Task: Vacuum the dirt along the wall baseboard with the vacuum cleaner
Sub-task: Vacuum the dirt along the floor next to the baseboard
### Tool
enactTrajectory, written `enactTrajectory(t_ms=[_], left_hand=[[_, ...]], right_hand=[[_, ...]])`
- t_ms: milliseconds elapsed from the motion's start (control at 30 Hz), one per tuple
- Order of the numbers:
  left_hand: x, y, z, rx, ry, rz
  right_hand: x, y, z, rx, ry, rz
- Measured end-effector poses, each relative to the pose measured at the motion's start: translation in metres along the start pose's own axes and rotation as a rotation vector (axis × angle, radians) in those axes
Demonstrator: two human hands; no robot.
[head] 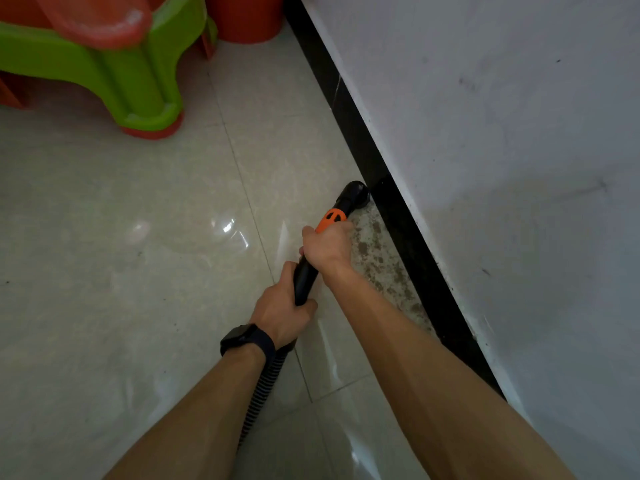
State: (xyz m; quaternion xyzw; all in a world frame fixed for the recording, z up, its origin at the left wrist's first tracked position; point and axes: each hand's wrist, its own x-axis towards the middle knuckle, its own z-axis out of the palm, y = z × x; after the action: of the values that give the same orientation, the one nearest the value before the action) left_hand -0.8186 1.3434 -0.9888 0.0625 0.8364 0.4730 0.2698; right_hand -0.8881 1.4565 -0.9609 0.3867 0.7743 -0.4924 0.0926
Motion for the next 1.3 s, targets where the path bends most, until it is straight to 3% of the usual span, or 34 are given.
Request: enactTrajectory(t_ms=[333, 567, 800, 1133, 1300], left_hand=[[0.01, 0.0, 0.011, 0.068, -0.024, 0.052], [0.001, -0.02, -0.032, 0.294, -0.019, 0.109], [-0.044, -0.054, -0.075, 0.508, -0.029, 0.101], [-0.098, -0.075, -0.094, 0.857, -0.165, 0.213], [-0.108, -0.076, -0.09, 0.926, -0.214, 0.267]], right_hand=[[0.012, 0.014, -0.009, 0.195, 0.019, -0.002], [-0.005, 0.008, 0.011, 0.461, -0.09, 0.069], [-0.063, 0.02, 0.055, 0.605, -0.088, 0.14], [-0.133, 0.067, 0.077, 0.996, 0.127, 0.276], [-0.146, 0.081, 0.077, 1.045, 0.241, 0.307]])
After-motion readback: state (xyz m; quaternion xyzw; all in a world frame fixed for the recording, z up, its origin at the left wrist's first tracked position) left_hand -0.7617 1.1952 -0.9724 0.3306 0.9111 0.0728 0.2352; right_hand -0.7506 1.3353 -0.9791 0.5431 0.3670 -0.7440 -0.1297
